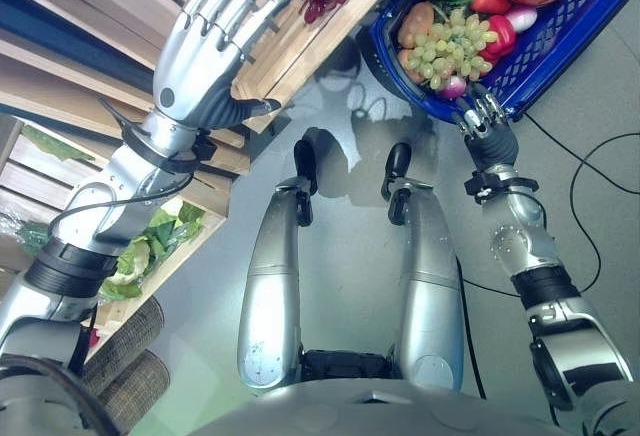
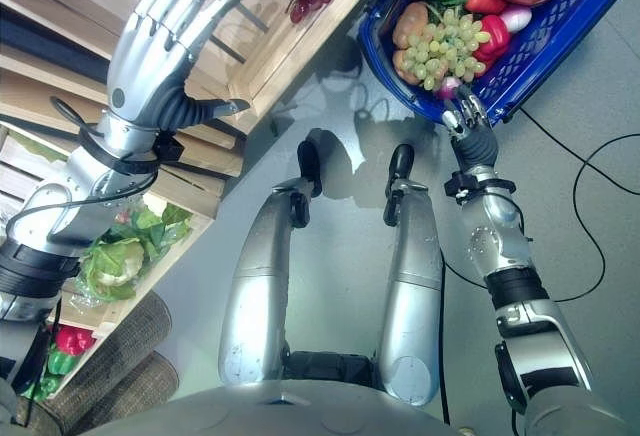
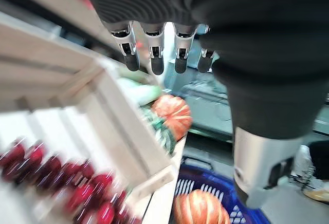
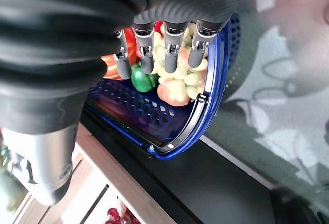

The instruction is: Pick up fruits and vegetables into the basket

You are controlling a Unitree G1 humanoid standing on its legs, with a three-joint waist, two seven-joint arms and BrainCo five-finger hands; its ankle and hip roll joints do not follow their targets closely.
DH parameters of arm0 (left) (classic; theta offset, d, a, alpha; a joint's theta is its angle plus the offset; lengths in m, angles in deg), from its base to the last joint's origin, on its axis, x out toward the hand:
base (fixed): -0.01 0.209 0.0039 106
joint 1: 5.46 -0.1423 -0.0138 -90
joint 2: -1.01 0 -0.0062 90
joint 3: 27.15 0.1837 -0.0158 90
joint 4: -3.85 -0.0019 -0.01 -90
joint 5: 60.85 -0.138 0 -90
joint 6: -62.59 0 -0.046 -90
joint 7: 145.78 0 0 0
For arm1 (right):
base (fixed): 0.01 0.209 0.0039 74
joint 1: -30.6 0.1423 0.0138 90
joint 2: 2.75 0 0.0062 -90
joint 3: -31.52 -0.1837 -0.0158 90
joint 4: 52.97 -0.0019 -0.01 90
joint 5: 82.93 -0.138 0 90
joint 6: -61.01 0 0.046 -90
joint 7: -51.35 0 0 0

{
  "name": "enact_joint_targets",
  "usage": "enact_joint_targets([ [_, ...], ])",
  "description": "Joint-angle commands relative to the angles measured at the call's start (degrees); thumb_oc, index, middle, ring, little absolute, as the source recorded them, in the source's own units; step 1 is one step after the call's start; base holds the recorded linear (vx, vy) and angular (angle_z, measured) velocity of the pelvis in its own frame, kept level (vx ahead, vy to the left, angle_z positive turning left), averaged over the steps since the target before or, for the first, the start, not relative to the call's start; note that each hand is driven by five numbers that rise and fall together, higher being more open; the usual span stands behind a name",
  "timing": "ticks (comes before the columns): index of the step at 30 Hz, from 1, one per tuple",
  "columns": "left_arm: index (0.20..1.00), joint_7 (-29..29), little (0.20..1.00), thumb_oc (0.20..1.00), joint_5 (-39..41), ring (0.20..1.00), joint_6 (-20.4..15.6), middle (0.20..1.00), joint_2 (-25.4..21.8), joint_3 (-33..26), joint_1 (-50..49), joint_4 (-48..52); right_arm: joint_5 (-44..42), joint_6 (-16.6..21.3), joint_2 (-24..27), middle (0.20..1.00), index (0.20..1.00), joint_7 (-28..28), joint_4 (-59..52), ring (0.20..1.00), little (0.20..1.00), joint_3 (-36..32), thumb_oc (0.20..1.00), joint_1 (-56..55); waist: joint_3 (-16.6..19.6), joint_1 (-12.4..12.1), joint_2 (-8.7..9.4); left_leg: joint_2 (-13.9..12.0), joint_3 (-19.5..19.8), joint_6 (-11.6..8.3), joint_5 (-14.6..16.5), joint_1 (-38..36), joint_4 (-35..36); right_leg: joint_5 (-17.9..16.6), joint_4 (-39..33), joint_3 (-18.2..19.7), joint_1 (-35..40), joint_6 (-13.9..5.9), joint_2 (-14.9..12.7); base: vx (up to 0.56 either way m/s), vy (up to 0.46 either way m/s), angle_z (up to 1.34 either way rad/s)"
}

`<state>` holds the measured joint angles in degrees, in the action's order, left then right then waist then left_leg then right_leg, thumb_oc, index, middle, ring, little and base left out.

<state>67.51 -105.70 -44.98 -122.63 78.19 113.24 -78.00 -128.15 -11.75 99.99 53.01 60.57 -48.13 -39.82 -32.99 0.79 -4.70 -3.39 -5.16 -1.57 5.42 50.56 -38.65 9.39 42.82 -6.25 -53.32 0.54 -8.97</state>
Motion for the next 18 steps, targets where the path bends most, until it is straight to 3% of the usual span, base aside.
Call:
enact_joint_targets([
  [1, 1.000, 5.01, 1.000, 1.000, -7.02, 1.000, 3.84, 1.000, 1.12, 0.34, 4.03, 3.36, 3.60, 6.53, -1.37, 1.000, 1.000, -1.66, -6.44, 1.000, 1.000, 1.45, 1.000, -5.33, 3.19, 3.22, 0.21, 2.48, -4.96, 2.88, 5.31, -6.42, 6.10, 1.47, -2.25, -3.45, 3.82, -2.29, 3.69, 0.00, 0.138, -0.21],
  [9, 1.000, 3.13, 1.000, 1.000, -13.74, 1.000, 15.83, 1.000, -3.81, 5.77, 14.03, -0.37, 11.21, 7.28, -1.01, 1.000, 1.000, -0.69, -10.19, 1.000, 1.000, 4.36, 1.000, -10.74, 3.19, 7.52, 1.17, 1.81, -7.91, 2.30, 5.67, -11.80, 7.21, 1.91, -4.03, -0.64, 8.08, -2.58, 5.29, 0.02, 0.113, -0.18],
  [16, 1.000, -2.18, 1.000, 1.000, -15.81, 1.000, 24.91, 1.000, -7.23, 10.41, 14.89, -9.57, 9.10, 5.08, 1.25, 1.000, 1.000, 5.48, -14.66, 1.000, 1.000, 1.97, 1.000, -13.89, 3.19, 10.89, 0.62, 1.54, -9.90, 1.86, 5.85, -14.94, 7.53, 2.42, -4.37, 1.84, 9.88, -2.75, 6.04, 0.03, 0.122, -0.18],
  [18, 1.000, -2.80, 1.000, 1.000, -15.79, 1.000, 25.94, 1.000, -7.47, 11.30, 14.79, -11.52, 8.64, 4.71, 1.75, 1.000, 1.000, 6.42, -15.52, 1.000, 1.000, 1.28, 1.000, -14.45, 3.19, 11.42, 0.46, 1.53, -10.25, 1.81, 5.82, -15.27, 7.63, 2.45, -4.47, 2.26, 9.95, -2.78, 6.15, 0.02, 0.116, -0.13],
])
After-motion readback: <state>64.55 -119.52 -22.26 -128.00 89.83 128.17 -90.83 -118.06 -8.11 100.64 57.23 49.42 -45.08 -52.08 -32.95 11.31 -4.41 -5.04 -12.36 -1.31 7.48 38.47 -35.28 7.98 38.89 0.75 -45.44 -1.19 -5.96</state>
